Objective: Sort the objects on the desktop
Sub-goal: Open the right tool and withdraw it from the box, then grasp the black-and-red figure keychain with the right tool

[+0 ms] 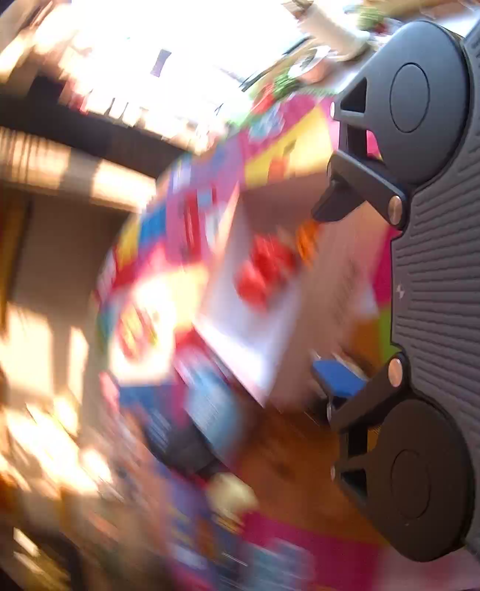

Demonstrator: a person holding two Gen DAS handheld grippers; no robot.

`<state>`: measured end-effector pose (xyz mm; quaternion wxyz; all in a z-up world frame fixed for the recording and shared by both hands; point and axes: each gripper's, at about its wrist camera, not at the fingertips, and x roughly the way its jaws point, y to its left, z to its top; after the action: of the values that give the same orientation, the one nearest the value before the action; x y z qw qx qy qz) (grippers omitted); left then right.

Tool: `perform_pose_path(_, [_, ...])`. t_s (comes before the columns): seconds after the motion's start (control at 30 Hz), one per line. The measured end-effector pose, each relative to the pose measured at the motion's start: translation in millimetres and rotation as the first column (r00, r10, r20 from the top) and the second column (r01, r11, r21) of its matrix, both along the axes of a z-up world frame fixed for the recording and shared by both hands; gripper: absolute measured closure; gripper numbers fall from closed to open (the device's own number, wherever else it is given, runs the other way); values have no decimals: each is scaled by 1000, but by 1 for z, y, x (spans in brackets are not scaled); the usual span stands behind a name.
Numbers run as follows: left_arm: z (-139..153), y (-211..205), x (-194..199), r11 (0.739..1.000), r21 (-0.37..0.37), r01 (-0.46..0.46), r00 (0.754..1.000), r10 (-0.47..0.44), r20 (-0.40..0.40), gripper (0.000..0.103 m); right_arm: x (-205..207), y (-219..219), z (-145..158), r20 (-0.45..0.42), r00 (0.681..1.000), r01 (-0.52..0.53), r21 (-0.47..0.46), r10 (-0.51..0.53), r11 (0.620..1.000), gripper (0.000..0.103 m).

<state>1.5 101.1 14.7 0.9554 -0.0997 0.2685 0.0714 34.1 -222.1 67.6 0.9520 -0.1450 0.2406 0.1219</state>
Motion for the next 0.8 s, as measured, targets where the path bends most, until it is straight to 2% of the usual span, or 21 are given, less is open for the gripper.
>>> perform_pose_path(0.07, [0,0,0,1000,2,1,1000,-1,-3,1,20,-23,6,-17,995,95,89,-94,991,20])
perform_pose_path(0.17, [0,-1,1,1000,10,2,1000,-2,-7,1,51,-50,0,-87,977,206,159,-194,966,20])
perform_pose_path(0.27, [0,-1,0,1000,12,8,1000,-8,-5,1,77,-60,-10,-178,966,228,232,-189,946,20])
perform_pose_path(0.33, [0,0,1,1000,10,13,1000,-13,-12,1,82,-58,-13,-206,965,217,272,-163,938,14])
perform_pose_path(0.4, [-1,0,2,1000,5,17,1000,-17,-19,1,87,-45,-15,-189,969,205,266,-157,942,12])
perform_pose_path(0.53, [-1,-1,3,1000,3,25,999,-25,-23,1,81,-20,-14,-142,987,105,255,-70,961,12])
perform_pose_path(0.7, [0,-7,6,997,35,72,997,-71,-33,1,65,-14,-7,-53,994,105,213,-96,971,12])
perform_pose_path(0.73, [1,-11,8,994,50,97,995,-95,-39,1,58,-17,-4,-30,994,108,208,-104,972,11])
perform_pose_path(0.8, [3,-20,12,986,75,148,989,-146,-35,1,41,-23,-1,-1,994,104,211,-106,972,2])
